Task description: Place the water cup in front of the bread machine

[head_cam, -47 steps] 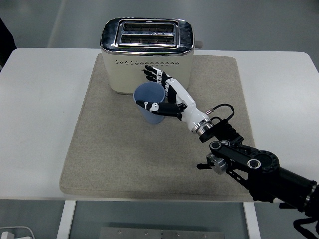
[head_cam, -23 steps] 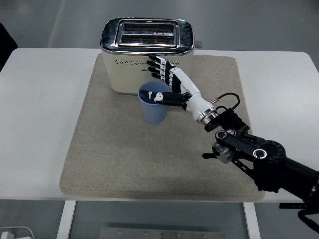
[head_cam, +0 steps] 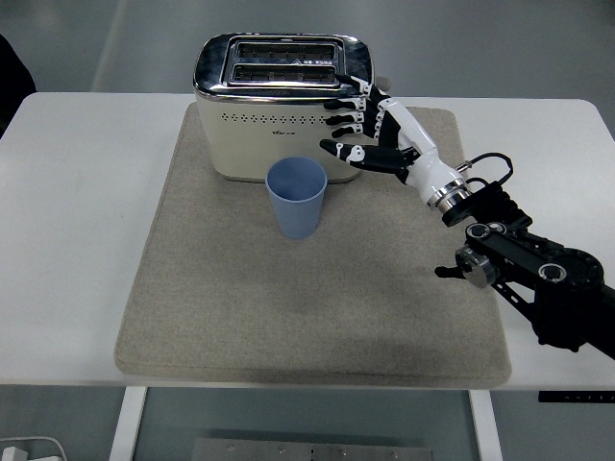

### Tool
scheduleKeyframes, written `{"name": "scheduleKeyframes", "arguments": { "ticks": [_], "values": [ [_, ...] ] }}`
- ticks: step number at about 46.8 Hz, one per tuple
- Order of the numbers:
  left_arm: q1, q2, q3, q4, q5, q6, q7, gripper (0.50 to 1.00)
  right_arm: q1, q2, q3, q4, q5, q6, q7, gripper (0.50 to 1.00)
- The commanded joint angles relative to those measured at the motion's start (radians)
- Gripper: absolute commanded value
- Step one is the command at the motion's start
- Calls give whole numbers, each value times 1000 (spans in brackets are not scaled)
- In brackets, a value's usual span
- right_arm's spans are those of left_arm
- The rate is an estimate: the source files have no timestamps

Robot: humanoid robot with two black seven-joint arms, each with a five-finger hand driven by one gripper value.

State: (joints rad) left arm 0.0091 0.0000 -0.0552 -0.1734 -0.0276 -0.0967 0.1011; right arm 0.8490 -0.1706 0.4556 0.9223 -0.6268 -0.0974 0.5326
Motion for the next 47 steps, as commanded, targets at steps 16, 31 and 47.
{"name": "scheduleKeyframes", "arguments": {
  "ticks": [16,31,47],
  "values": [
    [-1,0,2,-2,2,0,2,1000,8,-95,8,0,45,47,0,924],
    [-1,0,2,0,0,0,2,1000,12,-101,8,0,44,47,0,924],
    [0,0,2,0,0,0,2,1000,22,-139,8,-3,68,62,-3,924]
  ]
}}
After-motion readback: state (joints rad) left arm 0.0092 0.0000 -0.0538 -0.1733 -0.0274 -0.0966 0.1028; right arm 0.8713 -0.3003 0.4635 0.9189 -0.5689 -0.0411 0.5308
